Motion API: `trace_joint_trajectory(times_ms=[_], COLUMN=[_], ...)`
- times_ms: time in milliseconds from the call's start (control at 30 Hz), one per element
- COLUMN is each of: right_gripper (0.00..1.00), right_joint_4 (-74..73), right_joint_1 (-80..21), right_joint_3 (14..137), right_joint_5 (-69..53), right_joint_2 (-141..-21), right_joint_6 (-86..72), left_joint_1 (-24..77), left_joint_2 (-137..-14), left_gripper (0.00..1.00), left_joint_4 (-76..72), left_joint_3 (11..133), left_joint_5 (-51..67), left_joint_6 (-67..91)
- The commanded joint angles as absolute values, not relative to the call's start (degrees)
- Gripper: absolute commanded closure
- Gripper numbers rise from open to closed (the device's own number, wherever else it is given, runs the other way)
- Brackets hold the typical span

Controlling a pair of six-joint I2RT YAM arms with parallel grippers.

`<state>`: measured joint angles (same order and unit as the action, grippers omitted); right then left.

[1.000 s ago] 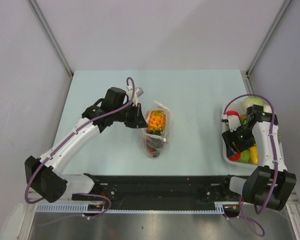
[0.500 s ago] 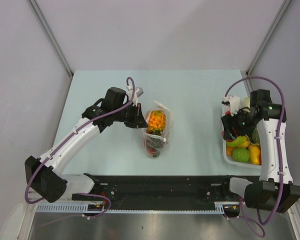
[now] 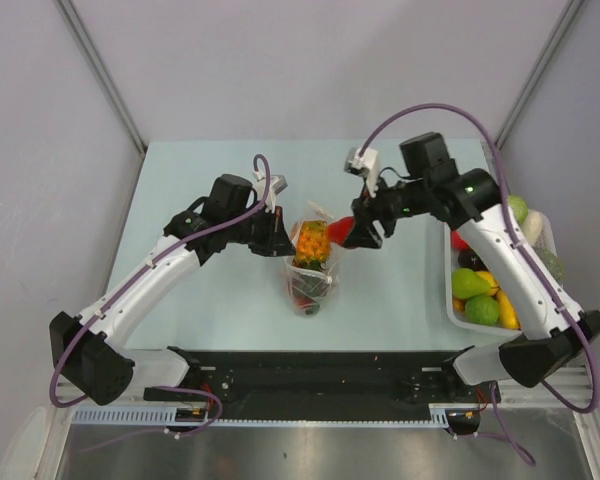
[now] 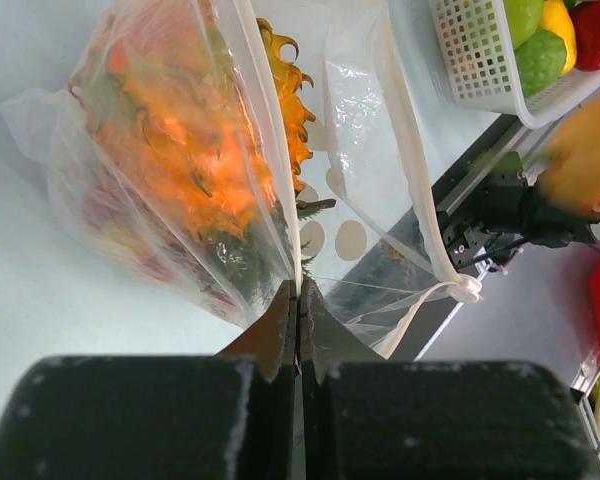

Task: Place the food in the zip-top bag and seal the zipper
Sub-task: Place the fake fruit in the zipper food storage bag.

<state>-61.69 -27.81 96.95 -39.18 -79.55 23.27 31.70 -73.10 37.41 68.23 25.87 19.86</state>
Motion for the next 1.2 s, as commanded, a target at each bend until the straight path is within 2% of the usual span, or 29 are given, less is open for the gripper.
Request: trace_joint_trajectory(times_ms=[0, 100, 200, 233, 300, 333, 500, 733, 1000, 1167], right_gripper=[0.58, 0.55, 0.42, 0.28, 0.15, 0.01, 0.0, 0.0, 0.05, 0.09], right_joint_4=[-55.1, -55.5, -58.5, -60.4, -63.5, -63.7, -65.9, -78.6, -86.8, -86.4], right_joint_1=[-34.6, -38.4, -40.1, -40.5, -41.0, -41.0, -37.2, -19.3, 9.3, 18.8], right_joint_3=[93.5, 92.3, 91.3, 91.4, 92.7, 93.2, 97.5, 103.9, 88.9, 85.9], right_joint_5=[-40.2, -37.8, -37.4, -37.0, -37.7, -38.0, -38.6, -40.1, -31.2, -24.6], right_joint_2=[-83.0, -85.9, -89.1, -90.6, -91.2, -90.4, -87.5, -86.1, -76.0, -75.5], right_joint_6=[21.2, 23.6, 25.7, 26.0, 27.5, 27.5, 27.2, 31.9, 45.3, 52.1], left_joint_1=[31.4, 31.4, 31.4, 31.4, 31.4, 31.4, 31.4, 31.4, 31.4, 31.5], left_joint_2=[-72.1, -71.9, -71.5, -71.3, -71.1, -71.1, -70.5, -69.8, -69.4, -69.7], left_gripper=[1.0, 1.0, 1.0, 1.0, 1.0, 1.0, 1.0, 1.0, 1.0, 1.0], left_joint_4=[36.4, 36.5, 36.0, 35.9, 35.9, 35.9, 35.7, 35.2, 34.4, 33.6], left_joint_3=[69.6, 69.7, 69.8, 69.6, 69.5, 69.4, 69.0, 68.6, 67.4, 66.4], left_joint_5=[27.0, 27.2, 27.3, 27.5, 27.5, 27.4, 27.6, 27.5, 27.6, 28.0], left_joint_6=[18.7, 18.7, 18.4, 18.3, 18.2, 18.3, 18.3, 18.2, 18.0, 18.1])
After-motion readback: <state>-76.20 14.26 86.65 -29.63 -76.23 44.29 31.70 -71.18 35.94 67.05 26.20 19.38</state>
